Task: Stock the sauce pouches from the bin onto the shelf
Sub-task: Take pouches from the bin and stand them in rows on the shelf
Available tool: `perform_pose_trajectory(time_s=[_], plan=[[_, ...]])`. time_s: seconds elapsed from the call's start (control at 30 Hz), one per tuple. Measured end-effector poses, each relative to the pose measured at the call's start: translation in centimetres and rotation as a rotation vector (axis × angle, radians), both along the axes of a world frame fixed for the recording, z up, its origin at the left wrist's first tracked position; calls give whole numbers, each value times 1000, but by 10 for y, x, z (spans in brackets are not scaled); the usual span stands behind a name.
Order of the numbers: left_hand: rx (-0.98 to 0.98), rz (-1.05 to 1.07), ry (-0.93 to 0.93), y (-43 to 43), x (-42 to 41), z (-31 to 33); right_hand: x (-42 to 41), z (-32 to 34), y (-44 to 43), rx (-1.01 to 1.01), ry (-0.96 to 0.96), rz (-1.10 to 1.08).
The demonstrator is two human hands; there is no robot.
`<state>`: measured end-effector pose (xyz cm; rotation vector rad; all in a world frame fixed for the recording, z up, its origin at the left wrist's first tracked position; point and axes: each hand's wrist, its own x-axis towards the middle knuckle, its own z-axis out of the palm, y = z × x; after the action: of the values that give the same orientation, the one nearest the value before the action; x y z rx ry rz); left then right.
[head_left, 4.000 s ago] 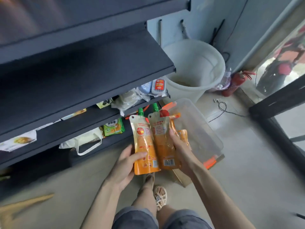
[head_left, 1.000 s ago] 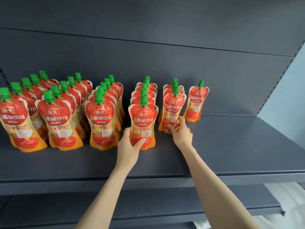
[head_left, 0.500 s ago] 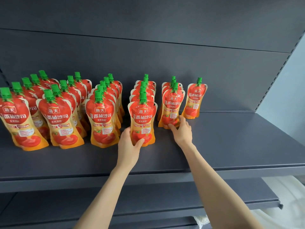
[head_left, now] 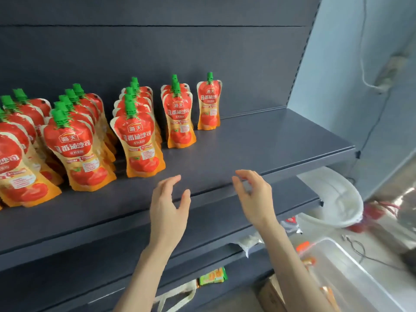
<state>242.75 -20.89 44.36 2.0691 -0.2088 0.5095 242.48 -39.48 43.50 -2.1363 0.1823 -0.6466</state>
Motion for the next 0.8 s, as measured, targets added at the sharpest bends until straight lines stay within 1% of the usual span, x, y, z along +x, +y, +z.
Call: perform_pose_trajectory(time_s=[0.07, 0.23, 0.4, 0.5, 0.63, 0.8], plan=[[-11, -132, 27, -28, -18, -3, -34, -7, -22, -8, -2, -53], [6, -393, 149, -111, -76, -37, -129, -46, -91, 11, 118, -184], [8, -553, 350, -190, -153, -88, -239, -98, -160, 56, 326, -292], [31, -615, 436, -231, -195, -116, -293, -123, -195, 86, 398, -349], [110, -706, 551, -274, -233, -139, -336, -146, -230, 188, 469, -417], [253, -780, 636, -315, -236, -166, -350, -169, -269, 261, 543, -471]])
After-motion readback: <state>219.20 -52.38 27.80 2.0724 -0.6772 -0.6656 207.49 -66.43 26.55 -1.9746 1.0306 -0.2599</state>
